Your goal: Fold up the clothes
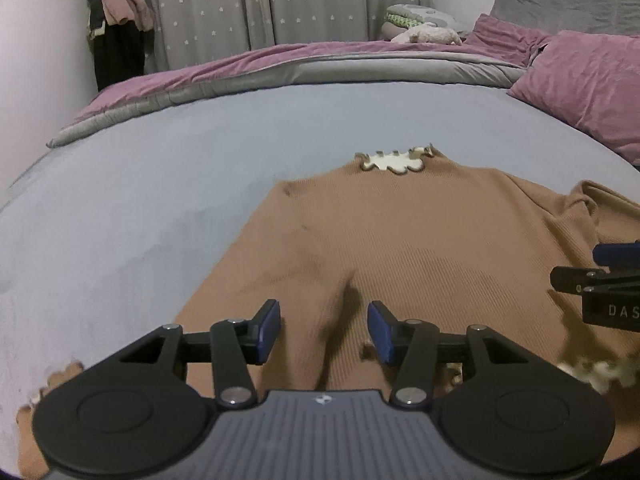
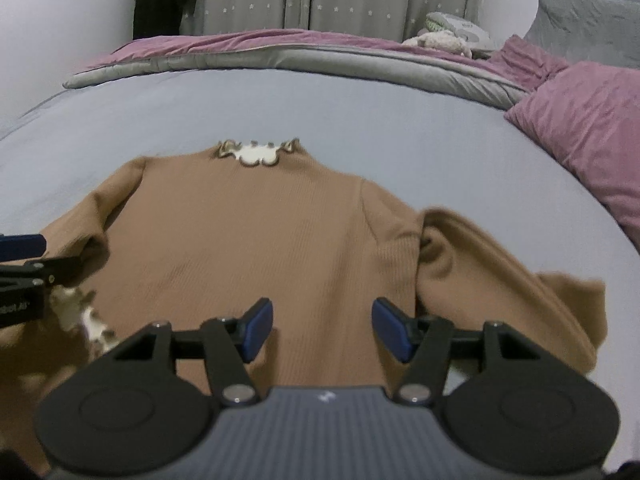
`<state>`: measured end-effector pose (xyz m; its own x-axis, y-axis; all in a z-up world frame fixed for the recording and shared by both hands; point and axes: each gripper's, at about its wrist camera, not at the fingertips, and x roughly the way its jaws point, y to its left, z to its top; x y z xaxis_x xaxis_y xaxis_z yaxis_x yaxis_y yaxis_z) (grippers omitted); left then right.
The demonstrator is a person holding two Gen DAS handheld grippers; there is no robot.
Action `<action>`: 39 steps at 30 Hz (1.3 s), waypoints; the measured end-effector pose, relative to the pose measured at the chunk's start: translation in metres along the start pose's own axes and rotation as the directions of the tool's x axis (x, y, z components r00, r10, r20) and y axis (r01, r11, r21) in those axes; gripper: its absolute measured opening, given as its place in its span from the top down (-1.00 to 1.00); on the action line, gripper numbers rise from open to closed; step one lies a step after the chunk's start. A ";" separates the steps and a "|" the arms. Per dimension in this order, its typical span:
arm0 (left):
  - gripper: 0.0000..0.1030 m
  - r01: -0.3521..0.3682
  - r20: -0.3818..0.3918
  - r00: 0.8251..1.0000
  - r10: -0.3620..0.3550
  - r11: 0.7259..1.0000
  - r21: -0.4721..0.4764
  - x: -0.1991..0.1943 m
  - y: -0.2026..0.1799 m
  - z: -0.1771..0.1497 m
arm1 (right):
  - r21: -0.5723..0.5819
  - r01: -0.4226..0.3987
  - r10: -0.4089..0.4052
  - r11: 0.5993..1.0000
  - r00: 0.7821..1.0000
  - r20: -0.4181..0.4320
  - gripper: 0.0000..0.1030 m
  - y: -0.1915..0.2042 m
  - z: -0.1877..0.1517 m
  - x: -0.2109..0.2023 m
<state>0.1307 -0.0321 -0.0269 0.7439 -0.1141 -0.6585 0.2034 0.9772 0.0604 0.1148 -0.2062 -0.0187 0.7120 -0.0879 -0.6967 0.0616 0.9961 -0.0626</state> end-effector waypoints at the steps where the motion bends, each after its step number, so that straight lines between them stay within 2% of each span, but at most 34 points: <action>1: 0.05 0.003 -0.004 1.000 -0.003 1.000 0.000 -0.002 0.000 -0.003 | 0.004 -0.004 0.004 1.000 1.000 -0.008 -0.12 0.000 -0.003 -0.002; 15: 0.01 0.049 -0.032 0.998 -0.050 0.998 -0.027 -0.034 0.005 -0.031 | 0.094 -0.066 0.072 0.993 0.995 -0.062 -0.23 -0.011 -0.036 -0.038; 23: 0.00 0.136 -0.074 0.986 -0.147 0.982 -0.128 -0.043 0.026 -0.047 | 0.088 -0.092 0.099 0.992 0.991 -0.086 -0.29 -0.016 -0.051 -0.055; 29: 0.00 0.173 -0.099 0.976 -0.196 0.964 -0.203 -0.041 0.034 -0.047 | 0.064 -0.136 0.143 0.989 0.983 -0.117 -0.30 -0.018 -0.059 -0.064; 33: 0.01 0.178 -0.098 0.976 -0.195 0.971 -0.157 -0.043 0.027 -0.048 | 0.043 -0.143 0.147 0.989 0.982 -0.120 -0.30 -0.016 -0.063 -0.070; 39: 0.00 0.185 -0.077 0.979 -0.187 0.982 -0.022 -0.048 0.013 -0.051 | 0.034 -0.141 0.144 0.989 0.984 -0.106 -0.18 -0.017 -0.066 -0.076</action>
<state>0.0651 -0.0052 -0.0331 0.6418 -0.2804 -0.7138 0.3238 0.9428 -0.0792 0.0139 -0.2164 -0.0121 0.6352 0.0568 -0.7703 -0.0157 0.9980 0.0607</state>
